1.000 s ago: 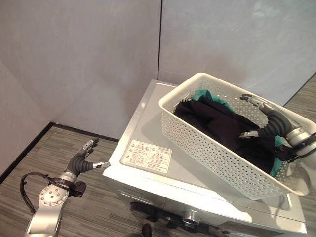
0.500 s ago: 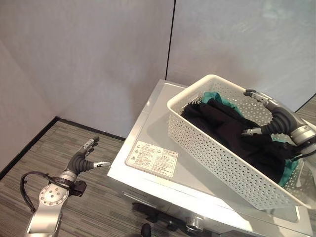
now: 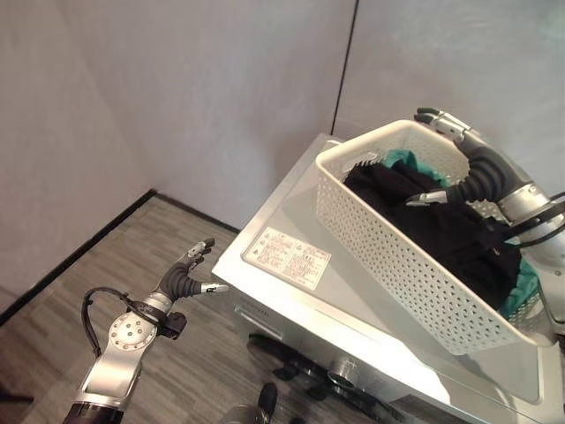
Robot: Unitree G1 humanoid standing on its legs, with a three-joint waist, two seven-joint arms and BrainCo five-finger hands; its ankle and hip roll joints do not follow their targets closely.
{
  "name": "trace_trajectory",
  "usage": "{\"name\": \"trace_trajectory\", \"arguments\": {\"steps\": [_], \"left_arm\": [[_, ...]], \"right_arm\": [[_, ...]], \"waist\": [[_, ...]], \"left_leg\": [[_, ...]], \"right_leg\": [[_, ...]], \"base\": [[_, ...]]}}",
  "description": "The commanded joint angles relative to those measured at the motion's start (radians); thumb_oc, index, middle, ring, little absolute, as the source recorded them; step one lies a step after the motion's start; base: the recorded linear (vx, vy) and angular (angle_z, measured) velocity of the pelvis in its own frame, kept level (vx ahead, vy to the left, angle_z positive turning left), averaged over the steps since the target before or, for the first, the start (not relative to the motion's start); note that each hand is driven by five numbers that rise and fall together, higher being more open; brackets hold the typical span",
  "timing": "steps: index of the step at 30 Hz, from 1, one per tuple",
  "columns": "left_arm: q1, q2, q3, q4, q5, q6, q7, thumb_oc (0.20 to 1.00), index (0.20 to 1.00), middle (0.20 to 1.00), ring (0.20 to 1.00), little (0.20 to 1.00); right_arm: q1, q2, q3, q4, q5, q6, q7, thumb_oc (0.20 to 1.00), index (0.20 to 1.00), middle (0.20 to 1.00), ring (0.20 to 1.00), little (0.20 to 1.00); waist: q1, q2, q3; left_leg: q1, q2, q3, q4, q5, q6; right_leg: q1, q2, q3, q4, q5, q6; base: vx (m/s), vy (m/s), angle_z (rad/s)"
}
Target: Grab the laundry basket,head to the washer,open it,put in the laundry and shut it.
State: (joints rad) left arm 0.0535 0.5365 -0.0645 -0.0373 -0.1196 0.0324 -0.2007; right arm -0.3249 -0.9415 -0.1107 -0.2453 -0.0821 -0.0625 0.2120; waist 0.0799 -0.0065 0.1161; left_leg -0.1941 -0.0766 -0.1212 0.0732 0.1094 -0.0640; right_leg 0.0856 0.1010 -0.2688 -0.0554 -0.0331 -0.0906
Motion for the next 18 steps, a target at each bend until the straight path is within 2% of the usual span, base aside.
{"name": "trace_trajectory", "arguments": {"steps": [1, 2, 4, 6, 8, 10, 12, 16, 18], "left_arm": [[-0.048, 0.002, -0.001, -0.002, -0.041, -0.037, 0.023, 1.000, 1.000, 1.000, 1.000, 1.000], [-0.046, -0.002, -0.002, -0.003, -0.041, -0.034, 0.018, 1.000, 1.000, 1.000, 1.000, 1.000], [-0.032, -0.002, 0.006, -0.005, -0.034, -0.032, 0.013, 1.000, 1.000, 1.000, 1.000, 1.000], [-0.030, -0.006, 0.006, -0.006, -0.032, -0.026, 0.010, 1.000, 1.000, 1.000, 1.000, 1.000], [-0.033, -0.018, -0.002, -0.003, -0.045, -0.021, 0.004, 1.000, 1.000, 1.000, 1.000, 1.000], [-0.034, -0.018, -0.002, -0.001, -0.047, -0.022, 0.006, 1.000, 1.000, 1.000, 1.000, 1.000], [-0.041, -0.019, -0.002, 0.002, -0.045, -0.024, 0.010, 1.000, 1.000, 1.000, 1.000, 1.000], [-0.058, -0.008, -0.001, -0.001, -0.032, -0.028, 0.007, 1.000, 1.000, 1.000, 1.000, 1.000], [-0.057, 0.013, 0.006, -0.007, -0.026, -0.029, 0.006, 1.000, 1.000, 1.000, 1.000, 1.000]], "right_arm": [[-0.026, 0.045, -0.016, 0.048, 0.025, 0.003, -0.078, 1.000, 1.000, 1.000, 1.000, 1.000], [-0.027, 0.046, -0.020, 0.050, 0.017, 0.008, -0.080, 1.000, 1.000, 1.000, 1.000, 1.000], [-0.028, 0.074, -0.008, 0.052, 0.014, 0.018, -0.067, 1.000, 1.000, 1.000, 1.000, 1.000], [-0.005, 0.091, -0.017, 0.056, 0.015, 0.030, -0.054, 1.000, 1.000, 1.000, 1.000, 1.000], [0.021, 0.087, -0.024, 0.067, 0.016, 0.046, -0.030, 1.000, 1.000, 1.000, 1.000, 1.000], [0.022, 0.085, -0.023, 0.075, 0.024, 0.049, -0.026, 1.000, 1.000, 1.000, 1.000, 1.000], [0.027, 0.080, -0.028, 0.093, 0.034, 0.052, -0.029, 1.000, 1.000, 1.000, 1.000, 1.000], [0.060, 0.064, -0.055, 0.124, 0.020, 0.065, -0.018, 1.000, 1.000, 1.000, 1.000, 1.000], [0.054, 0.094, -0.032, 0.159, 0.043, 0.077, -0.008, 1.000, 1.000, 1.000, 1.000, 1.000]], "waist": [[-0.013, -0.034, -0.005], [-0.016, -0.038, -0.001], [0.007, -0.048, 0.007], [-0.002, -0.054, 0.005], [-0.019, -0.047, 0.001], [-0.024, -0.039, -0.003], [-0.031, -0.031, -0.001], [-0.041, -0.029, -0.003], [-0.034, -0.039, -0.007]], "left_leg": [[-0.122, 0.052, 0.149, 0.166, -0.020, 0.005], [-0.124, 0.072, 0.163, 0.194, -0.027, 0.008], [-0.109, 0.064, 0.079, 0.311, -0.116, 0.011], [-0.077, 0.076, 0.043, 0.313, -0.153, 0.016], [-0.003, 0.127, 0.024, 0.303, -0.204, 0.003], [0.037, 0.131, 0.010, 0.253, -0.221, -0.003], [0.052, 0.137, 0.004, 0.218, -0.215, -0.009], [0.097, 0.108, 0.010, 0.159, -0.234, 0.005], [0.111, 0.068, 0.031, 0.138, -0.256, 0.041]], "right_leg": [[0.001, -0.093, 0.030, -0.030, -0.028, 0.122], [-0.008, -0.105, 0.021, -0.026, -0.020, 0.122], [-0.013, -0.118, 0.039, -0.009, -0.018, 0.118], [-0.014, -0.126, 0.038, -0.008, -0.012, 0.122], [-0.008, -0.134, 0.023, 0.000, -0.020, 0.132], [-0.010, -0.133, 0.023, 0.005, -0.022, 0.136], [-0.005, -0.135, 0.026, 0.011, -0.024, 0.140], [-0.002, -0.169, 0.026, 0.057, -0.026, 0.160], [-0.036, -0.213, 0.060, 0.093, -0.013, 0.193]], "base": [[-0.16, 0.009, 0.61], [-0.07, -0.003, 0.82], [-0.04, 0.011, 0.67], [-0.01, 0.041, -0.09], [-0.03, 0.111, 0.15], [0.01, 0.094, 0.22], [0.03, 0.175, 0.10], [0.03, 0.266, 0.15], [0.01, 0.415, 0.08]]}}
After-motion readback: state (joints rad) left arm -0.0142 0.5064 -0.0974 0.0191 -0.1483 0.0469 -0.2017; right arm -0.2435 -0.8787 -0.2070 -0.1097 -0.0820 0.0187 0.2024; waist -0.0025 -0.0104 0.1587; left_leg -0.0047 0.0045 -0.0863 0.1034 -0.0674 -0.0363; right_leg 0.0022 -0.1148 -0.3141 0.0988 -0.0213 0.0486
